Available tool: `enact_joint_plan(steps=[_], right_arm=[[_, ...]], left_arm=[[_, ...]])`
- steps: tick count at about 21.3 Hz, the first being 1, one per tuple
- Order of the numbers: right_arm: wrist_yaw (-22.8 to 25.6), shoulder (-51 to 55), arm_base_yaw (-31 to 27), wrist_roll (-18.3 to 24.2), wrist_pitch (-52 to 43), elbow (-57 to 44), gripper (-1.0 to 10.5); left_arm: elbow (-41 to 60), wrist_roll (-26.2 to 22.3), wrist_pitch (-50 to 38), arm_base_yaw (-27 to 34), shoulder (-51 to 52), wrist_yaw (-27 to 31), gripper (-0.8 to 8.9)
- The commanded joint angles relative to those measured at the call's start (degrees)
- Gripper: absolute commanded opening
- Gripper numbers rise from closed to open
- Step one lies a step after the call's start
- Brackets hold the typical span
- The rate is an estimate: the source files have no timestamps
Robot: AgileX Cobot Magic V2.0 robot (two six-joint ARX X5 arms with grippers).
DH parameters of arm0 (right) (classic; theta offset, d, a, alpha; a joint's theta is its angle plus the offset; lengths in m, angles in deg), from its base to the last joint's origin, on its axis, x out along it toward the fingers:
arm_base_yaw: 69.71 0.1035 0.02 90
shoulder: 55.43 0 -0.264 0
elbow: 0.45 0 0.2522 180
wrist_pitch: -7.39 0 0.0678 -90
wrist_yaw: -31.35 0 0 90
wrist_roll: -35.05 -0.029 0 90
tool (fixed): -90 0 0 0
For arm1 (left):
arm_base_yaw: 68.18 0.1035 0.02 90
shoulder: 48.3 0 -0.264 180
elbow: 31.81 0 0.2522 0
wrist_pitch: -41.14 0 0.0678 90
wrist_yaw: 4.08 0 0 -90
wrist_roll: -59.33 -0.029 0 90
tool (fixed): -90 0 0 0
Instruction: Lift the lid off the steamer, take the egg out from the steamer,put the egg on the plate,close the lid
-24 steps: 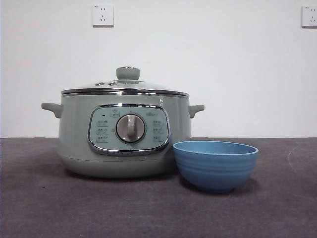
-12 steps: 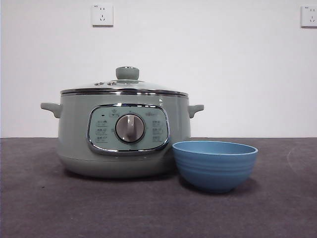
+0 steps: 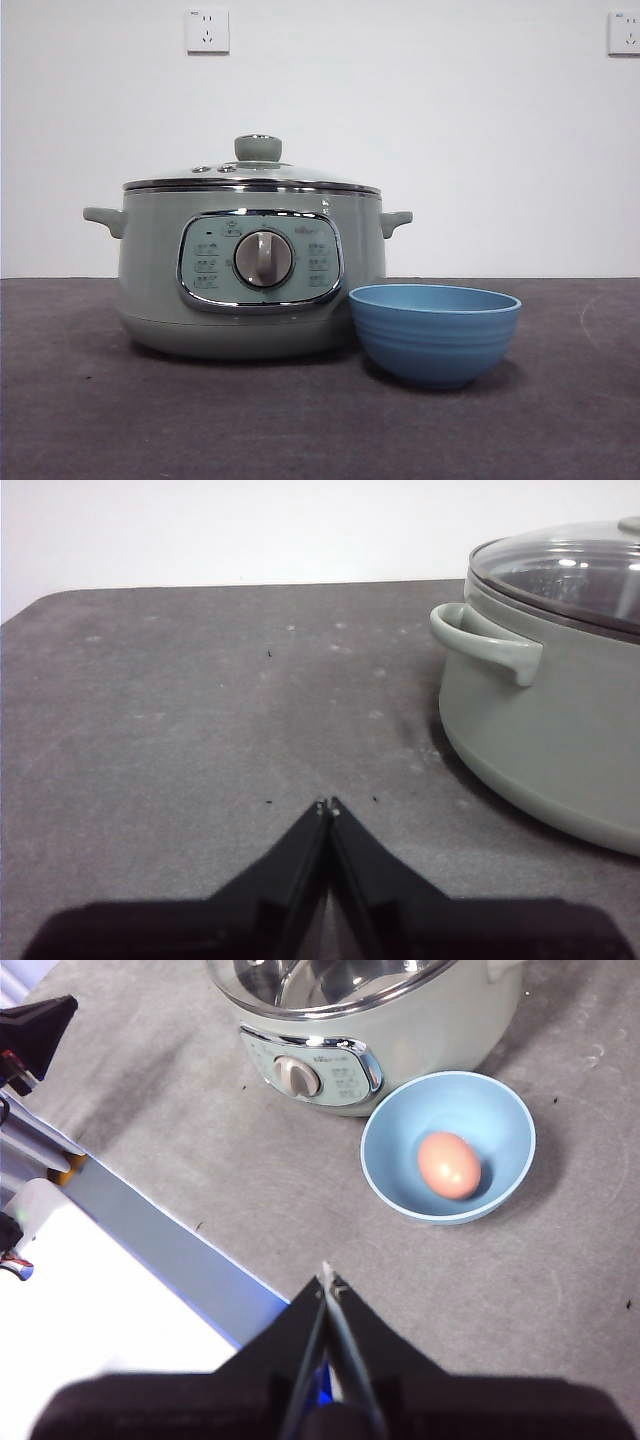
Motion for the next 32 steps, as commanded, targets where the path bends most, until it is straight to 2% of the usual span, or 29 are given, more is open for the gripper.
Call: enact_joint_plan(steps=[1, 17, 18, 20, 21, 24, 27, 29, 32], right_arm=[[0.15, 0.04, 0.07, 0.26, -0.11, -0.39, 0.0], [0.15, 0.04, 0.07, 0.31, -0.11, -0.39, 0.0], [0.48, 0.11, -0.07, 2.4, -0.42, -0.39, 0.0], [4.2, 2.23, -2.95, 5.51, -3.19, -0.57, 0.0], [4.39, 3.78, -5.81, 6.69, -7.28, -1.27, 0.0], [2.8, 10.12, -16.35, 6.25, -18.49, -5.99, 0.0], [2.86, 17.57, -26.23, 9.94, -27.91, -15.19, 0.0], [2.91, 22.36, -30.03, 10.19, -34.12, -22.77, 0.0], [3.34, 27.08, -31.98, 10.19, -40.87, -31.61, 0.0]], left_arm=[[0.83, 1.25, 0.15, 0.13, 0.15, 0.04, -0.04], [0.83, 2.21, -0.33, 0.13, 0.13, 0.0, -0.04], [0.83, 2.21, -0.33, 0.13, 0.13, 0.0, -0.04], [0.83, 2.21, -0.33, 0.13, 0.13, 0.0, -0.04], [0.83, 2.21, -0.33, 0.13, 0.13, 0.02, -0.04], [0.83, 2.21, -0.33, 0.13, 0.13, 0.0, -0.03], [0.83, 2.21, -0.33, 0.13, 0.13, 0.0, -0.03], [0.83, 2.21, -0.33, 0.13, 0.13, 0.0, -0.04], [0.83, 2.21, -0.33, 0.13, 0.13, 0.0, -0.04]])
